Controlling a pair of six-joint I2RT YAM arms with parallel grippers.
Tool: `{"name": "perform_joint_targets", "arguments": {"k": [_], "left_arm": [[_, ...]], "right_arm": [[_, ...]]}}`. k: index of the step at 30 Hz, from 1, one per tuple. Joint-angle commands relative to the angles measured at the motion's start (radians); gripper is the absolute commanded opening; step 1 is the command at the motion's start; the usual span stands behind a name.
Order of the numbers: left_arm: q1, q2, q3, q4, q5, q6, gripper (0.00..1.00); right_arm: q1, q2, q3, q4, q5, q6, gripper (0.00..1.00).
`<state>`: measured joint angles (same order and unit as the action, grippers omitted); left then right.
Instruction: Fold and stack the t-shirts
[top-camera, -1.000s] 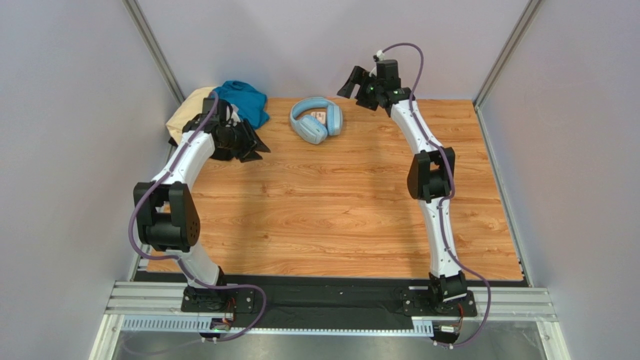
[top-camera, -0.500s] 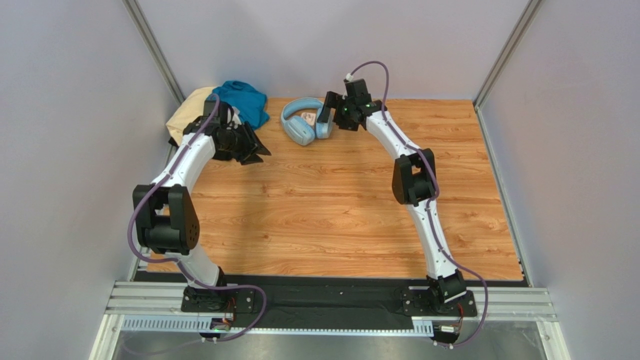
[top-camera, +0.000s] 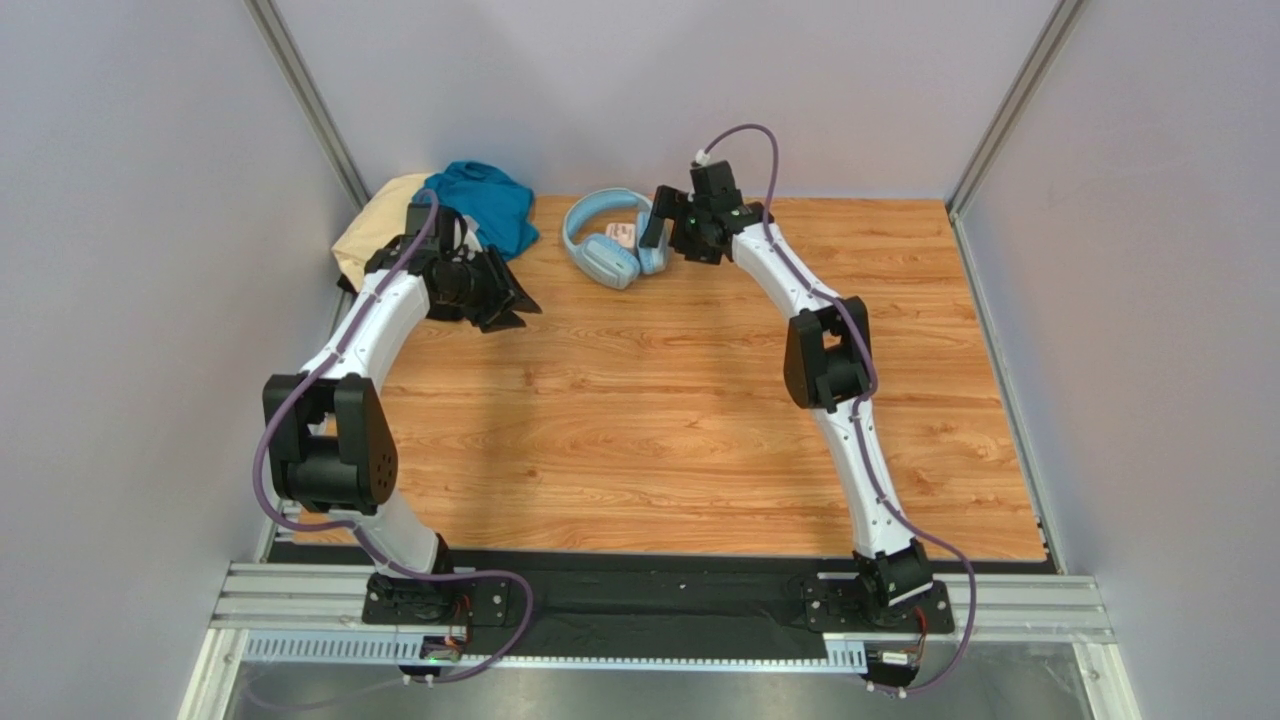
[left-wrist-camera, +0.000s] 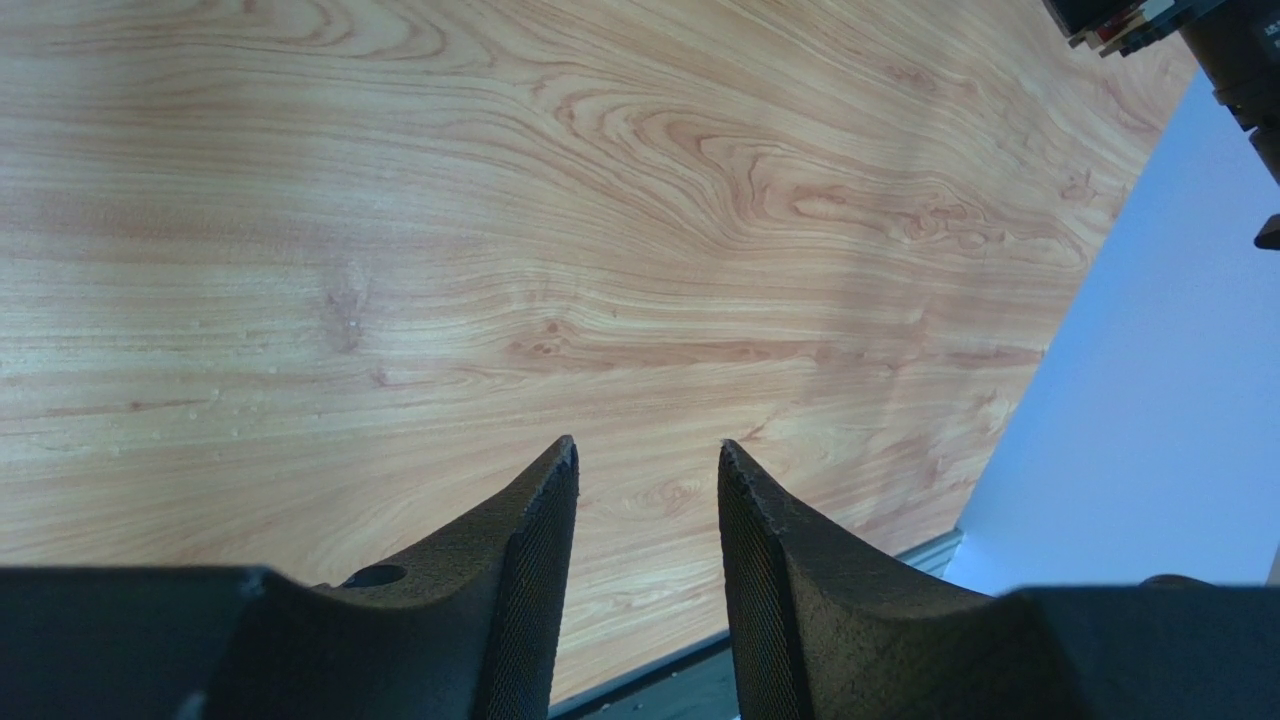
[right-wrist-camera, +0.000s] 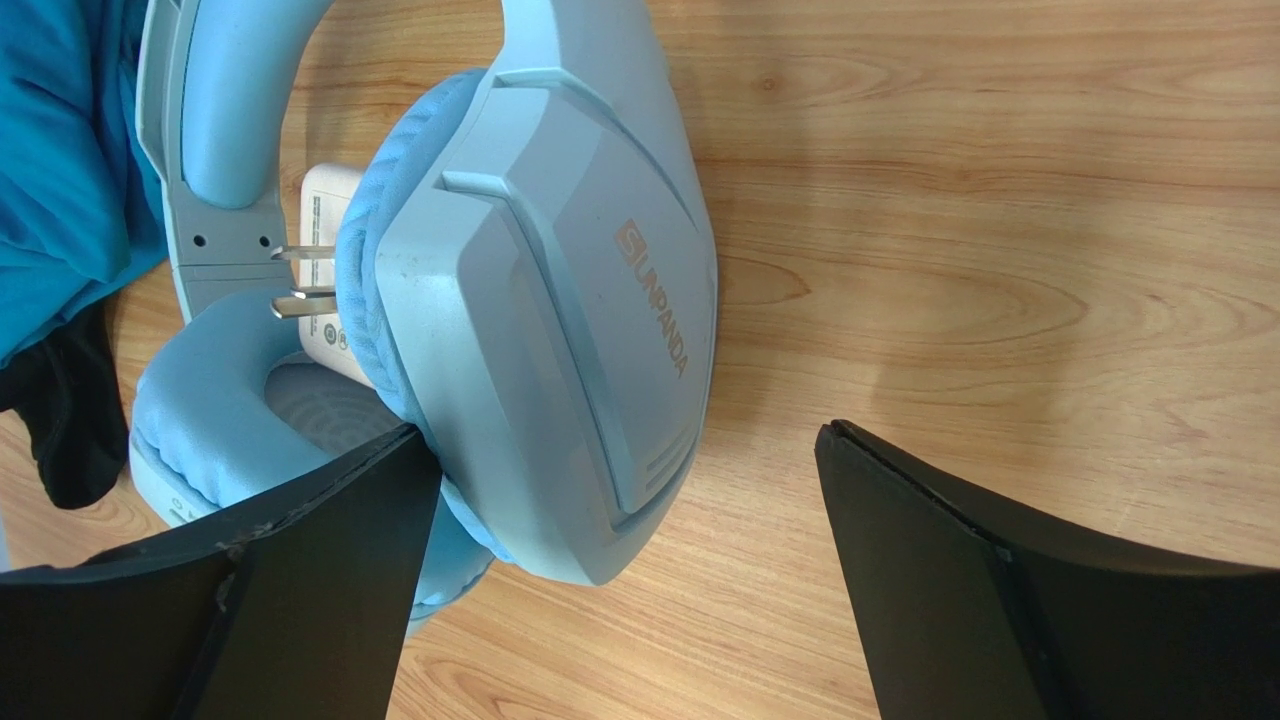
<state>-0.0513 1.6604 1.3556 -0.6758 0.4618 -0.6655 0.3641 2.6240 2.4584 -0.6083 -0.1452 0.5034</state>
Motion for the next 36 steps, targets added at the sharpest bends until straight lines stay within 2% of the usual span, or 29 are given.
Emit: {"name": "perform_joint_targets", "arguments": {"k": [1,7,9,10,11,12,14,15,21,30,36], "left_arm": [[-0.002,-0.027,0.011,0.002,0.003,0.01,0.47],[-0.002,-0.031,0.01,-0.005,-0.005,0.01,0.47],[-0.002,-0.037,0.008,-0.01,-0.009,0.012,0.47],[-0.002,-0.037,0.007,-0.008,-0.012,0.01,0.47],[-0.002,-0.04,0.007,-0.01,-0.014,0.01,0.47],[-0.002,-0.039,0.007,-0.01,-0.014,0.01,0.47],[-0.002,-0.039,0.008,-0.008,-0.015,0.01,0.47],[-0.002,-0.039,0.01,-0.01,-0.015,0.01,0.47],[-0.002,-0.033,0.011,-0.01,-0.025,0.012,0.47],[-0.002,0.012,0.04,-0.005,-0.012,0.017,0.46],[-0.002,0.044,0.06,-0.007,-0.023,0.017,0.47]], "right_arm": [[0.016,0.057,0.048,0.011,0.047,-0.022,1.0],[0.029,0.085,0.059,0.036,0.019,0.003,1.0],[0.03,0.088,0.056,0.05,0.013,0.014,0.92],[0.029,0.09,0.054,0.059,0.003,0.015,0.83],[0.029,0.094,0.048,0.07,-0.002,0.024,0.55],[0.029,0.097,0.051,0.074,0.001,0.029,0.41],[0.027,0.102,0.057,0.07,0.024,0.029,0.06],[0.024,0.099,0.056,0.061,0.03,0.03,0.0],[-0.01,0.021,-0.044,0.082,0.069,0.02,0.0],[-0.037,-0.048,-0.044,0.047,0.042,-0.04,0.0],[-0.106,-0.182,-0.173,0.001,0.077,-0.055,0.0]]}}
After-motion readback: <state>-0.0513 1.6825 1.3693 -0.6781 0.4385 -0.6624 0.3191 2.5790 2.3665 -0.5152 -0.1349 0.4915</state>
